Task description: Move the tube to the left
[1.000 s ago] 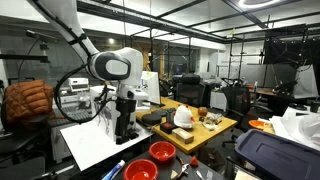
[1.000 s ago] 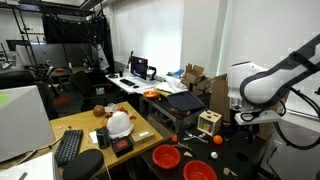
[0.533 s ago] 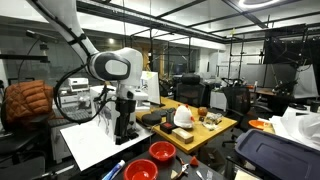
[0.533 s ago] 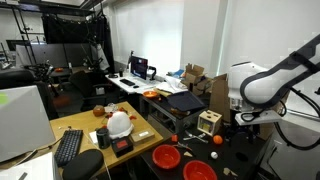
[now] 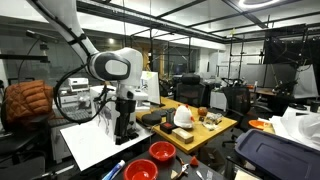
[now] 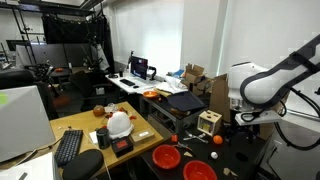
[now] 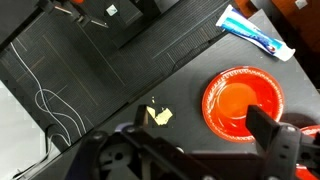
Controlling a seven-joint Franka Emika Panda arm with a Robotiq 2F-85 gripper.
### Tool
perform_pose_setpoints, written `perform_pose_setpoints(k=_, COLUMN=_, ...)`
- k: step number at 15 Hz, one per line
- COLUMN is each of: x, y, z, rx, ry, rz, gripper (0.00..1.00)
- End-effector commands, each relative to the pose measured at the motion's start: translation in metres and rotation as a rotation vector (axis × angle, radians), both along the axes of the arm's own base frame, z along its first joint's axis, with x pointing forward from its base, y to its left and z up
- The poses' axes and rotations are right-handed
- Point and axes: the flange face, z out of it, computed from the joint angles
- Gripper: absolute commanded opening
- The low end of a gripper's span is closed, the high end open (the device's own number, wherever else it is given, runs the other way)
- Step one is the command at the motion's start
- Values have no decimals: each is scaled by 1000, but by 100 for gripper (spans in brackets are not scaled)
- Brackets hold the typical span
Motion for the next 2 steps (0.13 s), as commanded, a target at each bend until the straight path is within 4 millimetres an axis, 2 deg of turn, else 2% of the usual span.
perform_pose_setpoints(k=1, x=0, y=0, z=0, rx=0, ry=1, rz=0, gripper=100)
perform_pose_setpoints(k=2, x=0, y=0, z=0, rx=0, ry=1, rz=0, gripper=100)
